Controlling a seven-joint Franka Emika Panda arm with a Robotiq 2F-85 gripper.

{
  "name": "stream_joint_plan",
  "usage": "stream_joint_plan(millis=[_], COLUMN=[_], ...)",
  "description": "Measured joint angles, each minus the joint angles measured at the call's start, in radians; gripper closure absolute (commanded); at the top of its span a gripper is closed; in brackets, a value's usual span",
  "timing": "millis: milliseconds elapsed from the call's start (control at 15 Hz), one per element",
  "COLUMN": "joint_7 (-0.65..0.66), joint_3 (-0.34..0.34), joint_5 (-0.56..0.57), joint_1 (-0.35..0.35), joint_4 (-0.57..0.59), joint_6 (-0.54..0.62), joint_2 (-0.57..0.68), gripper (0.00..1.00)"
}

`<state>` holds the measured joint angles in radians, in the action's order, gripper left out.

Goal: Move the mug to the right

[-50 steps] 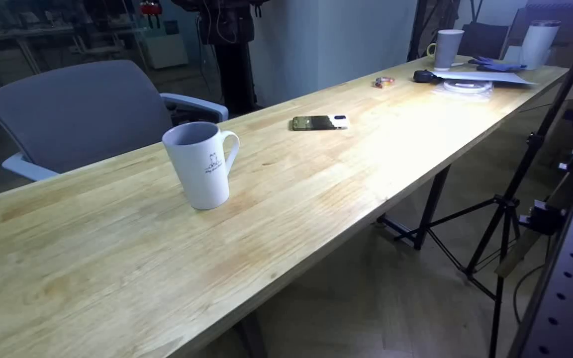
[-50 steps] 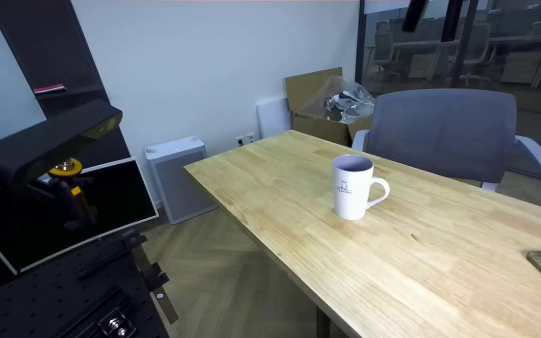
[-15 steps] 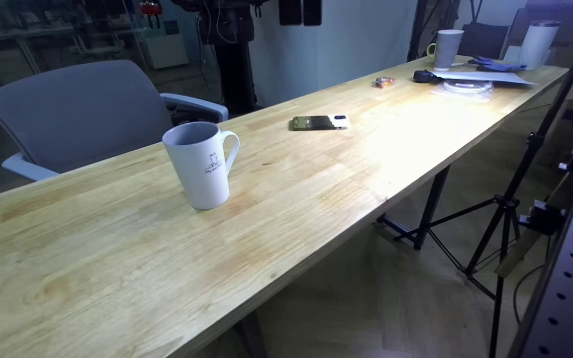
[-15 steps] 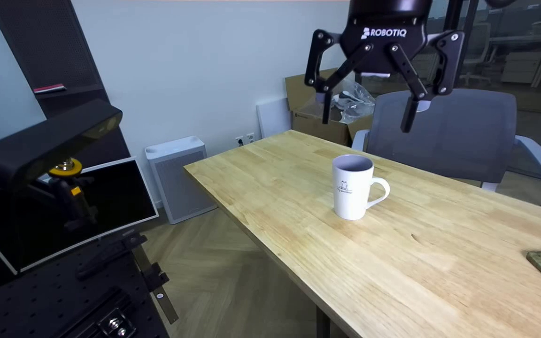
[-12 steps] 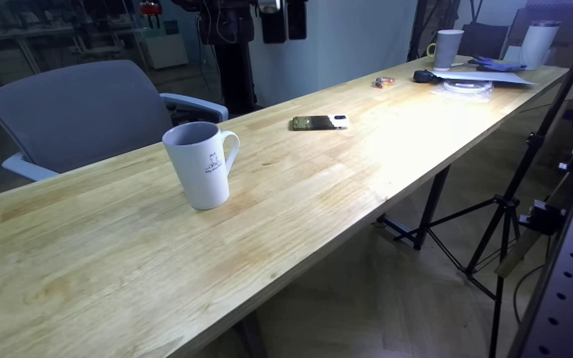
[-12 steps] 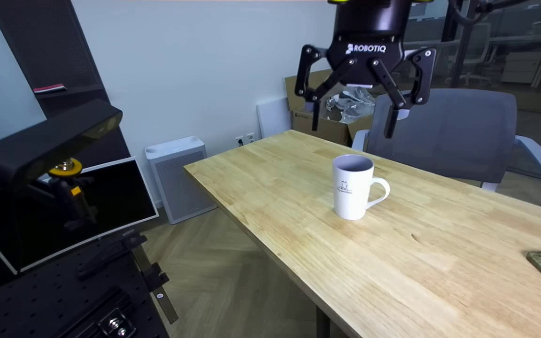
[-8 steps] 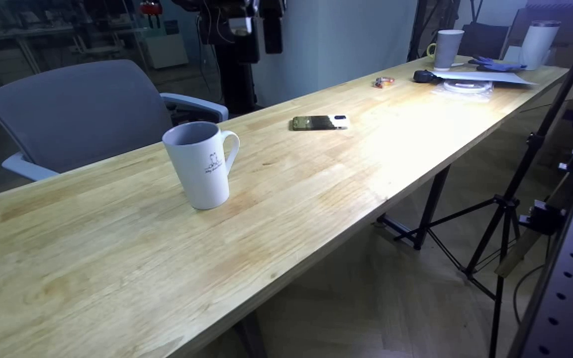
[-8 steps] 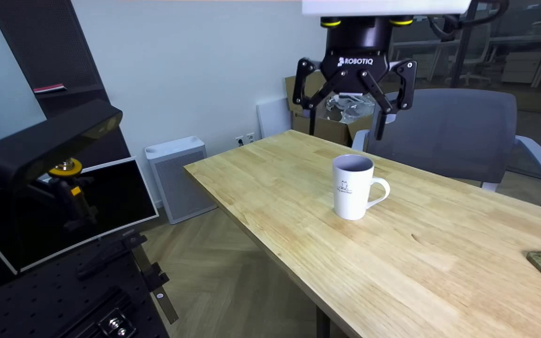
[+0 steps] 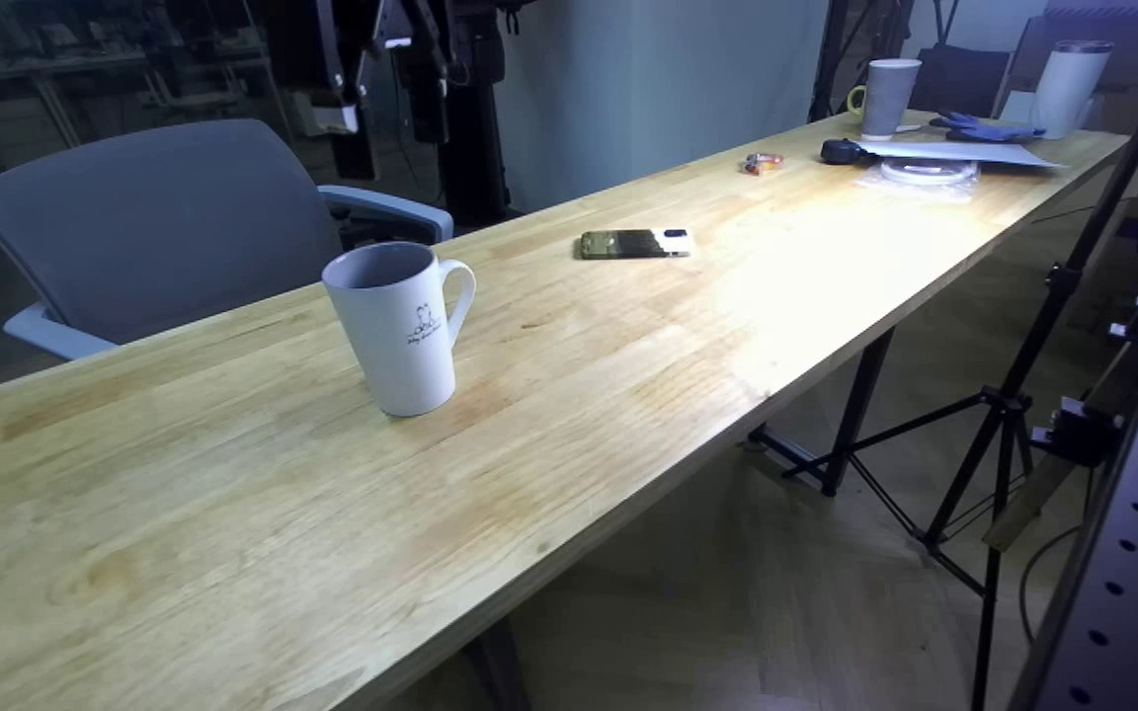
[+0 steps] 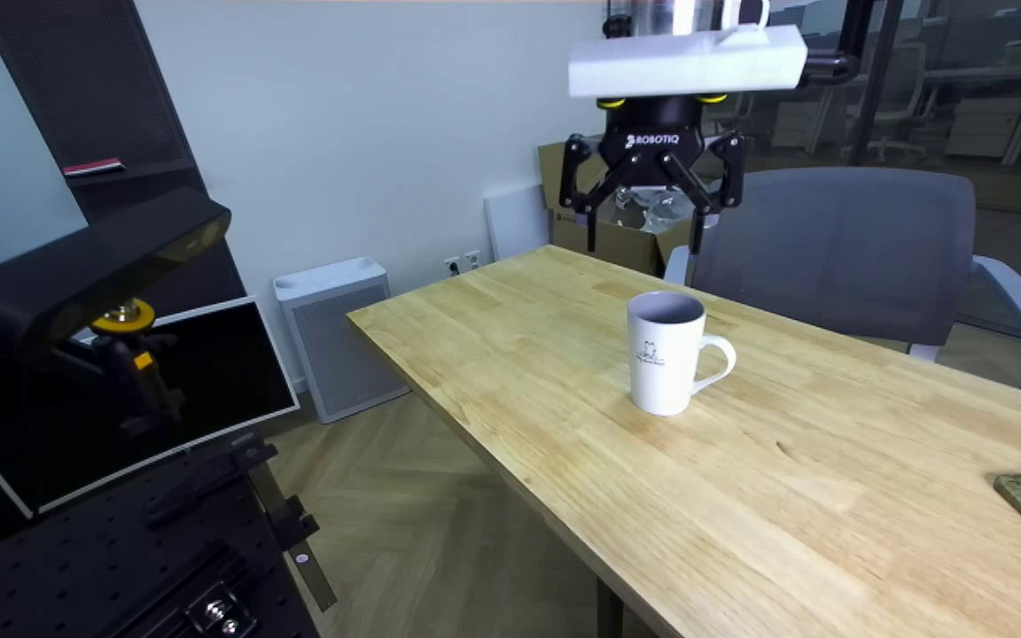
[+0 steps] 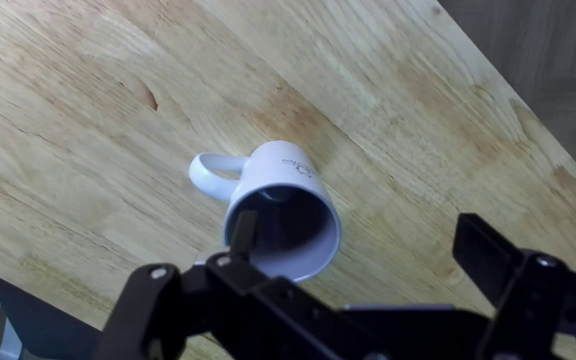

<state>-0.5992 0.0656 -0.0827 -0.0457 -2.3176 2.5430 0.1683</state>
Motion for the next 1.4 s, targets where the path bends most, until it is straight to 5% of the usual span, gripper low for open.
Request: stream_joint_plan(millis=[667, 1400], joint_7=[0.038, 0.036], joint_3=[0.066, 0.072], joint_5=[0.017, 0.018], joint_1=[0.000, 0.008], joint_4=[0.139, 0.137], joint_6=[0.046, 0.044], joint_2=[0.160, 0.165], gripper=[0.00, 0.00])
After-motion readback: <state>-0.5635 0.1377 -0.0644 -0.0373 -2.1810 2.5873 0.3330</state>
